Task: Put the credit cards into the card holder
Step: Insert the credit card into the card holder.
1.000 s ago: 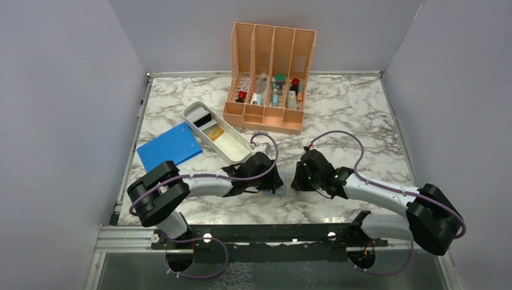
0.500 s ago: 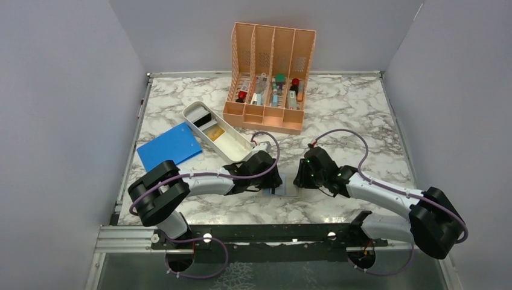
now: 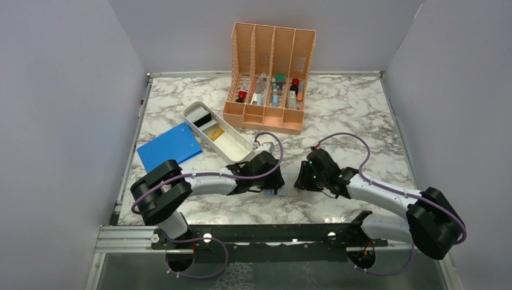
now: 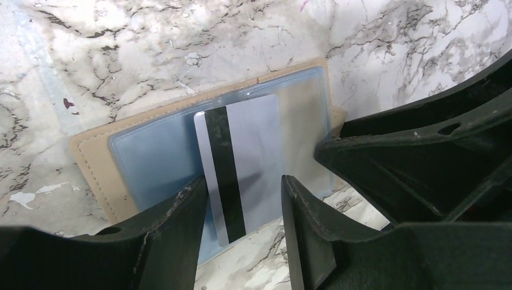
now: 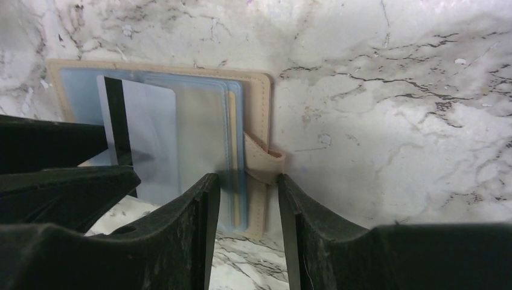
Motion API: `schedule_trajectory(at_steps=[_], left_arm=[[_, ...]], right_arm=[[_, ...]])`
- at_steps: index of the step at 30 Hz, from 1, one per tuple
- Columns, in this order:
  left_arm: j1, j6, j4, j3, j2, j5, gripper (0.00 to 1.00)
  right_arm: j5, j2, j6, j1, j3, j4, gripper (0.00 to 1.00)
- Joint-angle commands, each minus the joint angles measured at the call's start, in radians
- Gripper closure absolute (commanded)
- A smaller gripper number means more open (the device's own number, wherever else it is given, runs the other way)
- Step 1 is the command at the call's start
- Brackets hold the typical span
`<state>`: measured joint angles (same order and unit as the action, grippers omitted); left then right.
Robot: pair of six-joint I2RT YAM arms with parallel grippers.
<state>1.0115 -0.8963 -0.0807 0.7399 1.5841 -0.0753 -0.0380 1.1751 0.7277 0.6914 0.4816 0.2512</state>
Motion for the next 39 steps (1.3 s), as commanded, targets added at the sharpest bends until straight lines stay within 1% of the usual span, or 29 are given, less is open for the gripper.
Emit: schedule_trajectory(at_steps=[1, 11, 18, 24, 31, 36, 39], left_arm=[[0.010, 0.002, -0.028, 0.018, 0.017, 0.000, 0.49], [0.022, -0.019, -0.080, 0.036, 0.035, 0.029, 0.50], [0.024, -0.035, -0.126, 0.035, 0.067, 0.061, 0.50], [0.024, -0.033, -0.115, 0.033, 0.036, 0.047, 0.50], [0.018, 0.015, -0.017, 0.075, -0.030, -0.004, 0.50], [-0.032, 0.085, 0.058, 0.094, -0.091, 0.005, 0.50], [-0.083, 0.156, 0.128, 0.115, -0.132, -0.001, 0.49]], right_arm=[[0.049, 0.017, 0.032, -0.007, -0.035, -0.045, 0.54], [0.164, 0.023, 0.077, -0.007, -0.077, -0.133, 0.58], [0.156, 0.031, 0.080, -0.007, -0.088, -0.137, 0.58], [0.108, 0.003, 0.078, -0.008, -0.073, -0.094, 0.58], [0.047, -0.100, 0.086, -0.007, -0.044, 0.004, 0.54], [0.054, -0.134, 0.073, -0.006, 0.017, 0.086, 0.55], [0.069, -0.159, 0.083, -0.006, 0.015, 0.084, 0.55]])
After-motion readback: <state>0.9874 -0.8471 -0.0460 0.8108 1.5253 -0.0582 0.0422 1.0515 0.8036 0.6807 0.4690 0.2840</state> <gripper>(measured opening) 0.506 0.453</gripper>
